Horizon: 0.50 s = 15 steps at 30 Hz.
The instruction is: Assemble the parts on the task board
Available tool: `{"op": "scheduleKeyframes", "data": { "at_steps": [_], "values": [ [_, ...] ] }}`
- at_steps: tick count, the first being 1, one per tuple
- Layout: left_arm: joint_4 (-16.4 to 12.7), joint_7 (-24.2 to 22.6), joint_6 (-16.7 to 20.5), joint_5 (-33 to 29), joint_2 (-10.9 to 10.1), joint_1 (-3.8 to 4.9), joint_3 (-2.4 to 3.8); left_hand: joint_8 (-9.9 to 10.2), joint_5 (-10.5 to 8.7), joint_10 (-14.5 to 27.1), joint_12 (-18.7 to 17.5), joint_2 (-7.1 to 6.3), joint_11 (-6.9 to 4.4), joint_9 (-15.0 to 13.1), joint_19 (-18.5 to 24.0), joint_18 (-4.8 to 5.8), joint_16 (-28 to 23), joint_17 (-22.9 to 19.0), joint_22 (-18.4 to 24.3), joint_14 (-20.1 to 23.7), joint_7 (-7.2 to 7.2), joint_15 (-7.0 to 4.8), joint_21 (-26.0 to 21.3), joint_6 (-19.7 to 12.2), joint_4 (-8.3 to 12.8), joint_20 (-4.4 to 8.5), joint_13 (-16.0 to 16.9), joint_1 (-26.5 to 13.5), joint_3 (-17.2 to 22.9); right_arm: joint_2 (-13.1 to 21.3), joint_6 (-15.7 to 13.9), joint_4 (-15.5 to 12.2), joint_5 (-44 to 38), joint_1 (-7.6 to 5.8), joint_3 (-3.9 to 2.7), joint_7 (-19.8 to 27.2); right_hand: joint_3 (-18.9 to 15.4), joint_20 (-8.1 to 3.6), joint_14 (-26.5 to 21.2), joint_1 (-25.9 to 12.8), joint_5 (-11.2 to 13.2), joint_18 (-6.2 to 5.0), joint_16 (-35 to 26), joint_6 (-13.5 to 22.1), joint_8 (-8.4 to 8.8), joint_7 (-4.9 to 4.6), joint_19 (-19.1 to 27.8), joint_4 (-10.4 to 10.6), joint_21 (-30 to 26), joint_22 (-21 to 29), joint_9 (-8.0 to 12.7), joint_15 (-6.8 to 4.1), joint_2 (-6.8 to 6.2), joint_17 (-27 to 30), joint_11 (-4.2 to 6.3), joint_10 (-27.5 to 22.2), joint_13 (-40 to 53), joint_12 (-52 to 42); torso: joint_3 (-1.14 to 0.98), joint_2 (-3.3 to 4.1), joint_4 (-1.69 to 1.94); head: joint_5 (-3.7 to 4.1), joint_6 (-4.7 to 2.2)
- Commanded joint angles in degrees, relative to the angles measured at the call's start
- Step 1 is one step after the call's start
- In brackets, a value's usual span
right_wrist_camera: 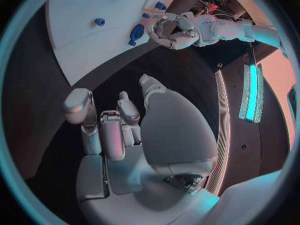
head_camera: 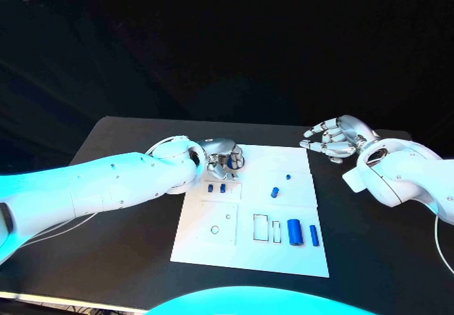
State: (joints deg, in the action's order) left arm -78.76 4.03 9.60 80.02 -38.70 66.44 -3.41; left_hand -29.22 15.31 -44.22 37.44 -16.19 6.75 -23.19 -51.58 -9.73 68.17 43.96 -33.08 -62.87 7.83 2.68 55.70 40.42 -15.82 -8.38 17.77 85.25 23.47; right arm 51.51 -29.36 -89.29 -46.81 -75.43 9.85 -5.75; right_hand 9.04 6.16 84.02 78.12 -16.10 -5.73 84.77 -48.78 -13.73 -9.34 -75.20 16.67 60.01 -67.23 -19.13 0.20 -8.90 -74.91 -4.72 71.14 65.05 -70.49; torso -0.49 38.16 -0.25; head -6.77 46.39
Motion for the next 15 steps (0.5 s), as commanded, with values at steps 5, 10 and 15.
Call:
{"op": "scheduleKeyframes", "data": {
  "at_steps": [5,10,15],
  "values": [
    [1.4,1.8,-3.2,4.5,1.3,-0.13,-0.11,0.4,0.04,0.3,-0.4,-0.14,-0.12,0.5,-0.1,-0.74,0.8,0.2,-0.2,-0.5,0.28,0.12,0.4,0.8,-0.1,-0.12,-0.4,0.5,-0.6,0.0,0.1,-0.1,-0.3,0.04,-0.01,0.9,0.4,0.11,2.8,-0.5,0.0,-1.01,-0.3,0.5,-0.28,-0.11,0.5,-0.1,-0.4,0.1,0.1,0.09,0.28,-3.2,0.14,-0.5,-0.2,0.3,-0.02,0.03,0.03,0.18,0.03],
    [1.7,2.3,-4.2,4.8,1.7,-0.15,-0.12,0.5,0.1,-0.5,-0.1,0.12,-0.07,1.2,-0.2,-0.76,2.7,1.9,-0.7,-1.9,0.28,0.15,1.1,1.9,-0.1,-0.17,-0.9,1.0,-0.6,-0.1,0.0,-0.1,-0.3,0.04,-0.01,0.9,0.4,0.11,2.8,-0.5,0.0,-1.01,-0.3,0.5,-0.28,-0.11,0.5,-0.1,-0.4,0.1,0.1,0.09,0.28,-3.2,0.14,-0.5,-0.2,0.3,-0.08,0.0,-0.02,0.25,0.18],
    [1.7,2.5,-6.2,4.2,1.7,-0.16,-0.13,1.0,-0.07,-2.7,0.7,0.38,-0.58,2.5,-0.3,-0.8,6.2,4.7,-1.8,-4.2,-0.49,-0.19,2.7,5.0,-0.3,-0.01,-1.9,1.3,0.1,0.0,0.0,-0.2,-0.3,0.04,-0.01,0.8,0.4,0.11,2.8,-0.5,0.0,-1.01,-0.3,0.5,-0.28,-0.11,0.5,-0.1,-0.4,0.1,0.1,0.09,0.28,-3.2,0.14,-0.5,-0.2,0.3,-0.1,-0.04,-0.03,0.31,0.33]
  ]
}}
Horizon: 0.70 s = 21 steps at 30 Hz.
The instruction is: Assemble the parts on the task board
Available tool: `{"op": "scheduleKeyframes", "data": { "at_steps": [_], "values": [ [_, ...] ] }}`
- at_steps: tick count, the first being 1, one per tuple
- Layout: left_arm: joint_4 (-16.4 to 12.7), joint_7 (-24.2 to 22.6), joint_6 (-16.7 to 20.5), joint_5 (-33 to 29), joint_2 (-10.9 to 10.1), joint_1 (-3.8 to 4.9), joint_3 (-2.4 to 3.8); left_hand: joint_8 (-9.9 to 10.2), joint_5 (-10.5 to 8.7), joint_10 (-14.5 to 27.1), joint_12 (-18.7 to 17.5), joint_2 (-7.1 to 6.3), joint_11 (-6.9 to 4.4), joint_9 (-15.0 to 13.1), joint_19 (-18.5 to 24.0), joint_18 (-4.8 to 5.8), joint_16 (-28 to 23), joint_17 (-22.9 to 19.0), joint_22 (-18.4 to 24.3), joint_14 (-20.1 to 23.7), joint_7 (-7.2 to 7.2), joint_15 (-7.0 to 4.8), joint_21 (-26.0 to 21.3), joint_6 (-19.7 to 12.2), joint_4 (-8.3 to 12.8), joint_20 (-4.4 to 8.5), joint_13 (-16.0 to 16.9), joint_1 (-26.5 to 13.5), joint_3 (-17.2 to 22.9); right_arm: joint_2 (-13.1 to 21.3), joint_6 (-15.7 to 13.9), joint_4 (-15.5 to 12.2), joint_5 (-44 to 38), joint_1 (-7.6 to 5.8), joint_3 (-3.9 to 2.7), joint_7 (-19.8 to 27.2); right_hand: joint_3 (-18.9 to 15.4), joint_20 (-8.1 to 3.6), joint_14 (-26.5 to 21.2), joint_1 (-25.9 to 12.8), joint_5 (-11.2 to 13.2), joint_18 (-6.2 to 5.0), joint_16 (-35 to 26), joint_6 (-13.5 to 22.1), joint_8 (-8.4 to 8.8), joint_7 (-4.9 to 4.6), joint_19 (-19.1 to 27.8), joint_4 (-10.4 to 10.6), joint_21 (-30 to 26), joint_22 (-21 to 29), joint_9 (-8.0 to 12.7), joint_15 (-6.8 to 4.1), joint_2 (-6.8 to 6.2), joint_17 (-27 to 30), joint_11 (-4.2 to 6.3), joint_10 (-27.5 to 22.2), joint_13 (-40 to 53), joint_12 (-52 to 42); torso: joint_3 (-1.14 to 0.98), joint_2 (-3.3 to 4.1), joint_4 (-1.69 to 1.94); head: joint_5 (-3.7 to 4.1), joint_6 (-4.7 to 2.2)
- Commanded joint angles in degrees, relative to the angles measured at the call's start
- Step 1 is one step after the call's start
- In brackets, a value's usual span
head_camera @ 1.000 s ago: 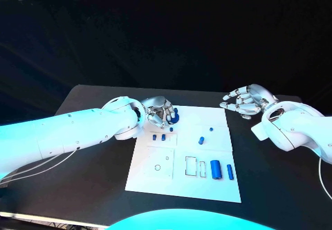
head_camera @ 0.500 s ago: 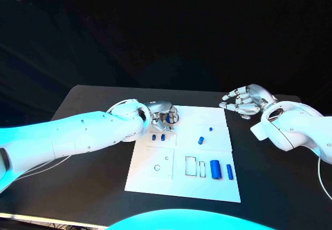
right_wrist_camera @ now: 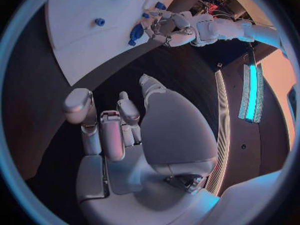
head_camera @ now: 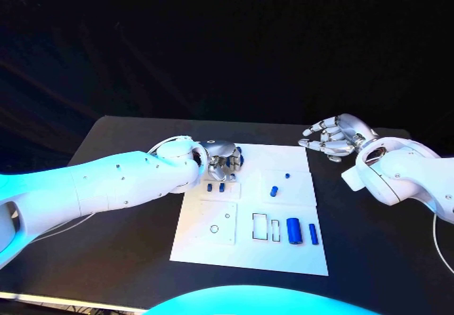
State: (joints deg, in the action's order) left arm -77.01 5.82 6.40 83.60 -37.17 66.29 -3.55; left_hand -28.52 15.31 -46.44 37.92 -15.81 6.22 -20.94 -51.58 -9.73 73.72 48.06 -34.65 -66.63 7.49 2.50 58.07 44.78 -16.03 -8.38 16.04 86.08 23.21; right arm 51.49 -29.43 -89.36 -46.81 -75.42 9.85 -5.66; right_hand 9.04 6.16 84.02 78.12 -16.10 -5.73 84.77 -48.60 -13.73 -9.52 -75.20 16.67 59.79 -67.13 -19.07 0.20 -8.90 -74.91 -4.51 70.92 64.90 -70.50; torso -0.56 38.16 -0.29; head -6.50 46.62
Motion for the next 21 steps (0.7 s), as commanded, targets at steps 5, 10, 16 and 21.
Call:
{"op": "scheduleKeyframes", "data": {
  "at_steps": [5,10,16,21],
  "values": [
    [0.0,0.7,-3.6,0.3,0.1,-0.01,0.02,0.8,-0.1,-1.6,0.3,0.08,-0.25,0.9,-0.3,-0.8,2.2,1.9,-0.8,-1.6,-0.3,-0.17,1.0,2.1,-0.1,0.09,-0.7,0.6,0.9,0.0,0.1,-0.1,-0.3,0.03,-0.01,0.7,0.4,0.11,2.8,-0.5,0.0,-1.01,-0.3,0.3,-0.28,0.07,0.5,-0.1,-0.2,0.1,0.0,0.09,0.28,-3.2,-0.06,-0.3,0.0,0.3,-0.02,-0.08,0.14,0.17,0.13],
    [0.1,0.7,-3.6,0.2,0.2,-0.01,0.02,1.2,-0.06,-2.4,0.3,0.2,-0.47,1.3,-0.4,-0.82,3.0,2.5,-1.1,-2.2,-0.31,-0.35,1.5,2.7,0.0,0.21,-1.0,0.7,1.4,0.0,0.1,-0.2,-0.3,0.03,-0.01,0.7,0.4,0.11,2.8,-0.5,0.0,-1.01,-0.3,0.3,-0.28,0.07,0.5,-0.1,-0.2,0.1,0.0,0.09,0.28,-3.2,-0.06,-0.3,0.0,0.3,0.0,-0.09,0.09,0.14,0.08],
    [0.3,0.8,-3.3,0.2,0.3,-0.01,0.02,2.1,-0.17,-4.5,-0.1,0.84,-1.07,1.8,-0.4,-0.85,4.3,3.7,-2.0,-3.5,-0.17,-0.89,2.8,4.4,0.8,0.66,-1.9,1.9,3.5,0.0,0.1,-0.2,-0.3,0.03,-0.01,0.6,0.5,0.11,2.8,-0.4,0.0,-0.99,-0.3,0.3,-0.35,0.07,0.4,-0.1,-0.2,0.0,0.1,0.09,0.28,-3.3,-0.06,-0.3,-0.1,0.3,0.01,-0.07,0.09,0.1,0.06],
    [0.6,0.6,-3.1,-0.1,0.5,-0.01,0.02,2.6,-0.24,-5.5,-0.8,1.1,-1.35,2.0,-0.3,-0.84,4.9,4.0,-2.5,-3.9,-0.2,-1.15,3.5,5.5,1.2,0.92,-2.6,2.1,4.6,0.0,0.2,-0.2,-0.3,0.03,-0.01,0.6,0.5,0.11,2.8,-0.4,0.0,-0.99,-0.3,0.3,-0.35,0.07,0.4,-0.1,-0.2,0.0,0.1,0.09,0.28,-3.3,-0.06,-0.3,-0.1,0.3,0.01,-0.07,0.11,0.11,0.04]
  ]
}}
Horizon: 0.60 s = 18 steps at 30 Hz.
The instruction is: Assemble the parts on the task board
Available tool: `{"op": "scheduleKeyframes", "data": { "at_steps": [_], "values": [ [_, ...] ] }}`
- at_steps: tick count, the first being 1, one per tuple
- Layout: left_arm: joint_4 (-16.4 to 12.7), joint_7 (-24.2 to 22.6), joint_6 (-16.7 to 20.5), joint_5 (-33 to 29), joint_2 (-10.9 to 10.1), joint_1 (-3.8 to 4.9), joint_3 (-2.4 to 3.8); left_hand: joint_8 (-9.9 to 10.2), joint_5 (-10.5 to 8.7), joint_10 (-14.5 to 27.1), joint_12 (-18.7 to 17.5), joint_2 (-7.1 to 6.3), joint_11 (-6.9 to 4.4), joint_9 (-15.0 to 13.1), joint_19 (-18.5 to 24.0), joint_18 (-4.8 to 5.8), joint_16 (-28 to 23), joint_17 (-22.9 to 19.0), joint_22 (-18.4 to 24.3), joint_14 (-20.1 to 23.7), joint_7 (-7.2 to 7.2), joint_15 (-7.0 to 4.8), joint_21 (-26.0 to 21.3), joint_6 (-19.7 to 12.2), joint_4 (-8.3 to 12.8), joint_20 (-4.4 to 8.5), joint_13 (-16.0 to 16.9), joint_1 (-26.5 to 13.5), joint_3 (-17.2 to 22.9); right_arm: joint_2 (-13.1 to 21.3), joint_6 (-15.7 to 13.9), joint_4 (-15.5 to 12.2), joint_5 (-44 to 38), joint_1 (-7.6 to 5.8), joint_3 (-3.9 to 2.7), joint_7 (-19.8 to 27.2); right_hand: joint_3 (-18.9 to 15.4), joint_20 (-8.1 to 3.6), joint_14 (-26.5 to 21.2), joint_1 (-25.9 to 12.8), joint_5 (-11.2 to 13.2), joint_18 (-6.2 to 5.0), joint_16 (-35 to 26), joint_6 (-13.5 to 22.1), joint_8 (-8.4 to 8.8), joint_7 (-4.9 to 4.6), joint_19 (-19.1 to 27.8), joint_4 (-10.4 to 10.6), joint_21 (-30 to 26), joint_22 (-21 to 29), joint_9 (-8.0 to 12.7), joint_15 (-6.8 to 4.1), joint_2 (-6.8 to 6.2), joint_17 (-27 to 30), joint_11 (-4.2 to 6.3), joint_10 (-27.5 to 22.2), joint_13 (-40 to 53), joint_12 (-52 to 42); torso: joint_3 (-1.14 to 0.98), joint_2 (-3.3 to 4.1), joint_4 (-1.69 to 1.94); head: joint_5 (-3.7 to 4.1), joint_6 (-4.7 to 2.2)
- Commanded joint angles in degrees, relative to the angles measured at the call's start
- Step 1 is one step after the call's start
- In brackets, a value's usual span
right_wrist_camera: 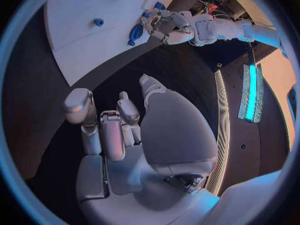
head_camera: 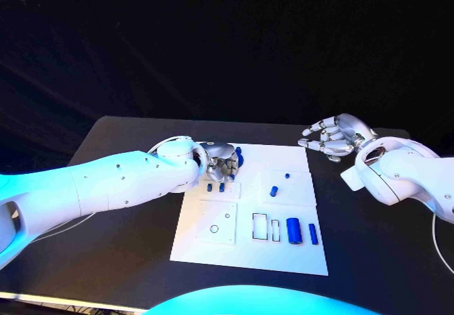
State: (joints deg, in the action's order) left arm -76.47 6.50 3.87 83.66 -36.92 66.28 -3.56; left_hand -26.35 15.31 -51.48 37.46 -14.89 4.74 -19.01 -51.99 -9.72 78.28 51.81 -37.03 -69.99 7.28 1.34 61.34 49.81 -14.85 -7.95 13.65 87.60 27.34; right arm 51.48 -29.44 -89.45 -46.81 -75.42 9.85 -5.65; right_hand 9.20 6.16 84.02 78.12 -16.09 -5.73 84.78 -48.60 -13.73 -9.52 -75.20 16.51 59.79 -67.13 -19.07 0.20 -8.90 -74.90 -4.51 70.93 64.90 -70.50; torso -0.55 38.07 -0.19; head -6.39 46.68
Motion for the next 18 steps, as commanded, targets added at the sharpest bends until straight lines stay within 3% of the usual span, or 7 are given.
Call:
{"op": "scheduleKeyframes", "data": {
  "at_steps": [1,18],
  "values": [
    [0.1,-0.1,-0.5,-0.3,0.3,0.0,0.02,0.5,-0.25,-0.7,-0.4,0.27,0.09,0.1,0.1,-0.84,0.4,0.3,-0.2,-0.7,0.02,-0.03,0.4,0.6,0.1,0.52,-0.3,0.6,0.6,-0.1,0.2,-0.1,-0.3,0.03,-0.01,0.6,0.3,0.11,2.8,-0.4,0.0,-0.99,-0.3,0.3,-0.35,0.07,0.4,0.1,-0.2,0.0,0.1,0.09,0.27,-3.3,-0.06,-0.3,-0.1,0.3,0.01,0.01,0.01,-0.01,-0.02],
    [1.0,-1.3,1.7,-1.1,0.9,-0.13,0.01,1.9,-0.4,-5.3,-4.1,1.04,-1.13,-0.2,0.2,-0.87,2.4,2.8,-1.7,-3.6,-0.28,-1.09,2.4,4.0,2.1,1.45,-2.5,0.2,3.0,-0.1,0.4,-0.1,-0.4,0.03,-0.01,0.5,0.4,0.1,2.8,-0.4,0.0,-0.97,-0.3,0.3,-0.4,0.08,0.4,0.1,-0.1,0.0,0.1,0.09,0.28,-3.3,-0.05,-0.3,0.0,0.3,0.01,-0.03,0.01,0.04,-0.15]
  ]
}}
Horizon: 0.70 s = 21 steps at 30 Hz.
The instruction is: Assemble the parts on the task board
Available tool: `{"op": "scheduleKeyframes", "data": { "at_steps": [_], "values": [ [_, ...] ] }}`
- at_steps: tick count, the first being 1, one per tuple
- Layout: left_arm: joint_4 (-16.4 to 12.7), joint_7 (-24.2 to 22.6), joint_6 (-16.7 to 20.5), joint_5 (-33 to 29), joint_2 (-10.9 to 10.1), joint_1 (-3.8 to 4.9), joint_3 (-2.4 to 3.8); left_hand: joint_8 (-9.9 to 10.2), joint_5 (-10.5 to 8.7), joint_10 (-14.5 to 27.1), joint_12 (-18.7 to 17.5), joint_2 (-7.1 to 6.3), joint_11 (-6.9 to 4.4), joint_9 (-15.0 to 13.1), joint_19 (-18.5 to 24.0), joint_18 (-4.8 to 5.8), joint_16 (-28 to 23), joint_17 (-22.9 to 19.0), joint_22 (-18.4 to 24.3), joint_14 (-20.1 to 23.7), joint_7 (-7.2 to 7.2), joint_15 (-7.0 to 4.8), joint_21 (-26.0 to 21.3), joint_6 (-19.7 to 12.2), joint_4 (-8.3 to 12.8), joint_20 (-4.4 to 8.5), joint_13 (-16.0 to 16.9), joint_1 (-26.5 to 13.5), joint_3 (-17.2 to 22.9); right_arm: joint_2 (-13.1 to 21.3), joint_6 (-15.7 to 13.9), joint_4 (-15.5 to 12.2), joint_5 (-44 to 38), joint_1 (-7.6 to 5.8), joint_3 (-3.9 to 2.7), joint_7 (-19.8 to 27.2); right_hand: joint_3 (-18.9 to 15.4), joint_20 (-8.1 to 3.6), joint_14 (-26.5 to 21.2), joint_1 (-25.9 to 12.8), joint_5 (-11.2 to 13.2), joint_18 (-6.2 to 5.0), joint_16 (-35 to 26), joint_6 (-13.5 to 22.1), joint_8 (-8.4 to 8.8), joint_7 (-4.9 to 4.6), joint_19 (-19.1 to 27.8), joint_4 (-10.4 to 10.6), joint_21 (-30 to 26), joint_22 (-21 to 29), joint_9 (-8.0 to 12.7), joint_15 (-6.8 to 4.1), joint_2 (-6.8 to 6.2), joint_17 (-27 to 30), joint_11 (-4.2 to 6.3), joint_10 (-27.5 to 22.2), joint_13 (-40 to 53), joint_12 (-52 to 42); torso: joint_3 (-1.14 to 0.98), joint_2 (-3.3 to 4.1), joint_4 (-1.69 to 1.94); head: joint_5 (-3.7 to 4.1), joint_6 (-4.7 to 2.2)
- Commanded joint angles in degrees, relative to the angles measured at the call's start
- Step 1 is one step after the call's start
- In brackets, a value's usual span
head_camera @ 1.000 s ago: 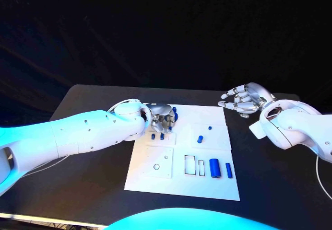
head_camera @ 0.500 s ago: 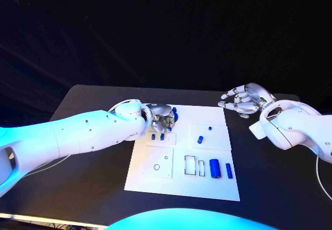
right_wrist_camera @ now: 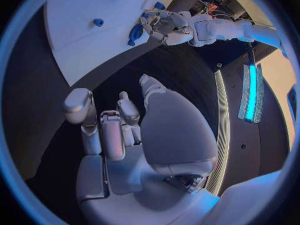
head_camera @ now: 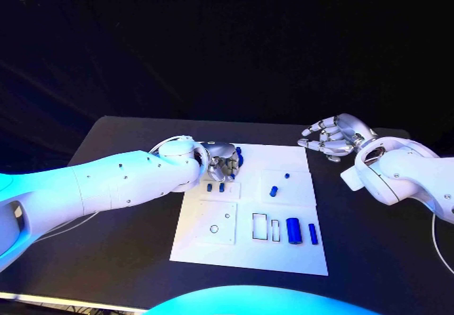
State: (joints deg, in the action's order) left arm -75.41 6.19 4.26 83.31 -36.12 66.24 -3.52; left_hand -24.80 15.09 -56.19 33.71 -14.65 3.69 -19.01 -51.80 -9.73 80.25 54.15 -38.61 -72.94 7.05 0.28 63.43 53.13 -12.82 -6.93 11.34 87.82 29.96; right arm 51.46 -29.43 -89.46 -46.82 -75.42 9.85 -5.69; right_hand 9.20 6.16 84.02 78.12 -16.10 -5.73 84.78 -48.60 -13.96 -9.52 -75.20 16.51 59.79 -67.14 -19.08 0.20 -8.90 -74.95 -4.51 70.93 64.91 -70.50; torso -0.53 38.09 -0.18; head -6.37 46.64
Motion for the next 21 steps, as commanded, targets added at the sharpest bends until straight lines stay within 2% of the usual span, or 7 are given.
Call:
{"op": "scheduleKeyframes", "data": {
  "at_steps": [1,8,13,21],
  "values": [
    [-0.1,-1.1,1.6,-0.9,0.1,-0.1,-0.03,0.4,-0.18,-0.9,-0.6,0.83,-0.14,-0.3,-0.1,-0.83,0.5,0.7,-0.3,-0.8,-0.06,-0.1,0.5,0.8,0.2,0.49,-0.2,0.0,0.5,0.0,0.4,-0.1,-0.4,0.03,-0.01,0.6,0.4,0.1,2.8,-0.4,0.0,-0.98,-0.3,0.3,-0.17,0.08,0.4,0.1,-0.1,0.0,0.1,0.08,0.28,-3.3,-0.05,-0.3,0.0,0.3,-0.01,-0.05,0.0,0.03,-0.16],
    [-1.0,-1.7,3.8,-1.7,-0.8,-0.21,0.18,1.4,-0.06,-3.4,-3.2,0.77,-0.3,-0.7,-1.3,-0.54,1.1,1.5,-2.3,-2.1,0.13,-0.36,2.1,2.3,1.6,0.85,-1.1,-0.6,1.9,0.0,0.4,-0.1,-0.4,0.03,-0.01,0.6,0.4,0.1,2.8,-0.4,0.0,-0.98,-0.3,0.3,-0.17,0.08,0.4,0.1,-0.1,0.0,0.1,0.08,0.28,-3.3,-0.05,-0.3,0.0,0.3,0.05,-0.01,-0.05,0.07,-0.4],
    [-1.9,-1.9,4.3,-2.3,-1.6,-0.23,0.42,1.9,-0.11,-4.2,-4.3,0.45,-0.28,-0.8,-1.6,-0.45,1.3,1.9,-2.9,-2.6,0.18,-0.39,2.6,2.8,2.0,0.9,-1.4,-1.1,2.6,0.0,0.4,-0.1,-0.4,0.03,-0.01,0.6,0.4,0.1,2.8,-0.4,0.0,-0.98,-0.3,0.3,-0.17,0.08,0.4,0.1,-0.1,0.0,0.1,0.08,0.28,-3.3,-0.05,-0.3,0.0,0.3,-0.01,-0.04,0.02,0.13,-0.53],
    [-4.3,-2.0,5.9,-3.3,-3.7,-0.23,1.51,2.2,-0.14,-4.8,-5.0,0.33,-0.3,-0.9,-1.9,-0.39,1.5,2.2,-3.3,-2.9,0.15,-0.41,3.0,3.1,2.1,0.94,-1.5,-1.6,2.9,0.2,0.4,-0.1,-0.4,0.03,-0.01,0.5,0.4,0.1,2.8,-0.4,0.0,-0.98,-0.3,0.3,-0.17,0.08,0.4,0.1,-0.1,0.0,0.1,0.08,0.28,-3.3,-0.05,-0.3,0.0,0.3,-0.02,-0.12,0.14,0.22,-0.55]
  ]
}}
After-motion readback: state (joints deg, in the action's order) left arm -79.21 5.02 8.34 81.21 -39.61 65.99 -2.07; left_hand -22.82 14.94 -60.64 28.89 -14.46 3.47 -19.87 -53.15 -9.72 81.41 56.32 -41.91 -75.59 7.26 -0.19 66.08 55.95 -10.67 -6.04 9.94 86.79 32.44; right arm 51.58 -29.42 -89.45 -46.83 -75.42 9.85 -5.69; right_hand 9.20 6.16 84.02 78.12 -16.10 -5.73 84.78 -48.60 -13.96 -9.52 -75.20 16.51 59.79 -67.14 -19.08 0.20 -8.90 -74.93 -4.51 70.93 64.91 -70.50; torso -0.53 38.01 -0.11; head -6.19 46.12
